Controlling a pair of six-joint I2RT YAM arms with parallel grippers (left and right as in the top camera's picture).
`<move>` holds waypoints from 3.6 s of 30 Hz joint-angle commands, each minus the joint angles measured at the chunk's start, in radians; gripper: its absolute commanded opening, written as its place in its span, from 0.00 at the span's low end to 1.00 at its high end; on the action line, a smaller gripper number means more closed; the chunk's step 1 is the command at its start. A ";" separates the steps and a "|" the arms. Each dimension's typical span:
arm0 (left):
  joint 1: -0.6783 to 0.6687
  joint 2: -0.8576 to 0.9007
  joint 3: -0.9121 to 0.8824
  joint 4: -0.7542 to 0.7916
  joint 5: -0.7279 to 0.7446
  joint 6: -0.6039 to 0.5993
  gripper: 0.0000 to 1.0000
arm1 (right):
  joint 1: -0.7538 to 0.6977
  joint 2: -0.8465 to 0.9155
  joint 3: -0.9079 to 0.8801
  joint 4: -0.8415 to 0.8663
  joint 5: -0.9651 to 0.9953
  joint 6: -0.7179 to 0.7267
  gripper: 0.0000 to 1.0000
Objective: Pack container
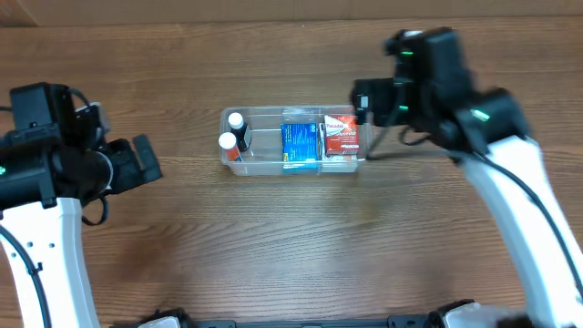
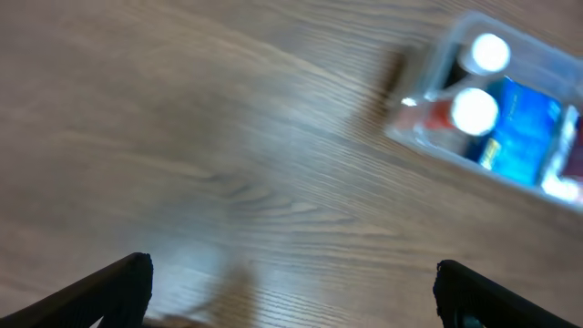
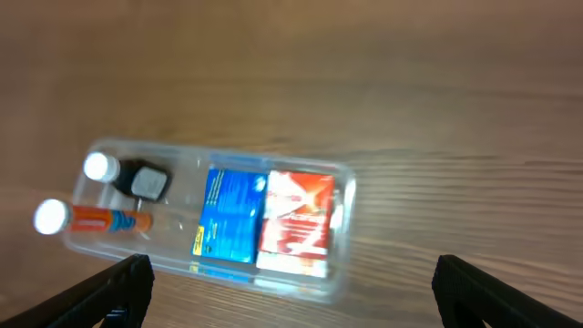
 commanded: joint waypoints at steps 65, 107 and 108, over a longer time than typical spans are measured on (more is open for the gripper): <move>-0.111 -0.758 -0.431 0.143 0.090 0.129 1.00 | -0.142 -1.391 -1.237 0.427 0.037 -0.079 1.00; -0.111 -0.758 -0.431 0.143 0.089 0.130 1.00 | -0.142 -1.485 -1.641 0.998 0.007 -0.079 1.00; -0.111 -0.764 -0.433 0.134 0.074 0.138 1.00 | -0.142 -1.485 -1.641 0.998 0.008 -0.079 1.00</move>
